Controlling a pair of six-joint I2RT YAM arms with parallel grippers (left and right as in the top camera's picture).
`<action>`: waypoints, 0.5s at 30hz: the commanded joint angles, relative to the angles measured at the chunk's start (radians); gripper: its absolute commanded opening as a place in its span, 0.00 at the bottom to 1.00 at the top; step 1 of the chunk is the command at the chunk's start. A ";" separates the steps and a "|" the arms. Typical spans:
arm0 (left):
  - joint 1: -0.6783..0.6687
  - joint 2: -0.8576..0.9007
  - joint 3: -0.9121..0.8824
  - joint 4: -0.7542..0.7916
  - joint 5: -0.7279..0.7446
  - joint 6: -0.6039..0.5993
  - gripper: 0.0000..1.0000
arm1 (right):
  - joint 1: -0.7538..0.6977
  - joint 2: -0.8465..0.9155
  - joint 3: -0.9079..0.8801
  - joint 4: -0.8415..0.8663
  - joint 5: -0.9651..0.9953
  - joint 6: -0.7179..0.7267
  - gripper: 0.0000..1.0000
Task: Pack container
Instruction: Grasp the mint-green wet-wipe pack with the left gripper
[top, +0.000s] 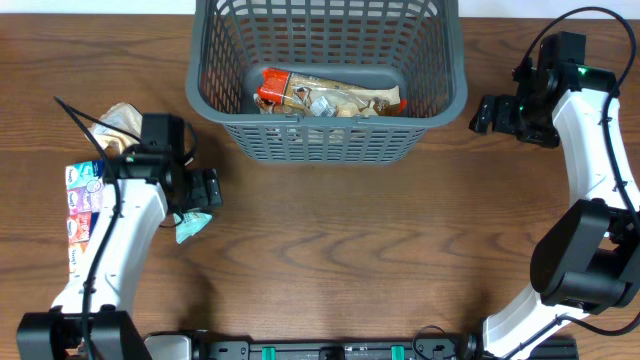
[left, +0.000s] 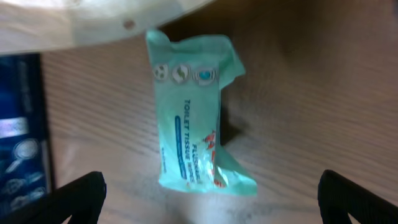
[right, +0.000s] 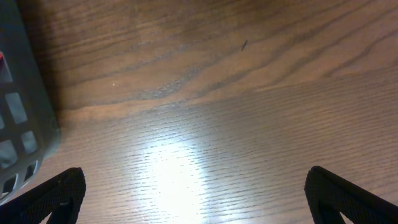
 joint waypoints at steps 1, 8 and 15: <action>0.005 0.005 -0.055 0.056 0.030 0.042 0.99 | 0.009 0.006 -0.007 0.002 -0.008 -0.002 0.99; 0.011 0.090 -0.091 0.172 0.033 0.004 0.99 | 0.009 0.006 -0.007 -0.011 -0.008 -0.006 0.99; 0.039 0.204 -0.091 0.224 0.033 -0.044 0.99 | 0.008 0.006 -0.007 -0.027 -0.007 -0.021 0.99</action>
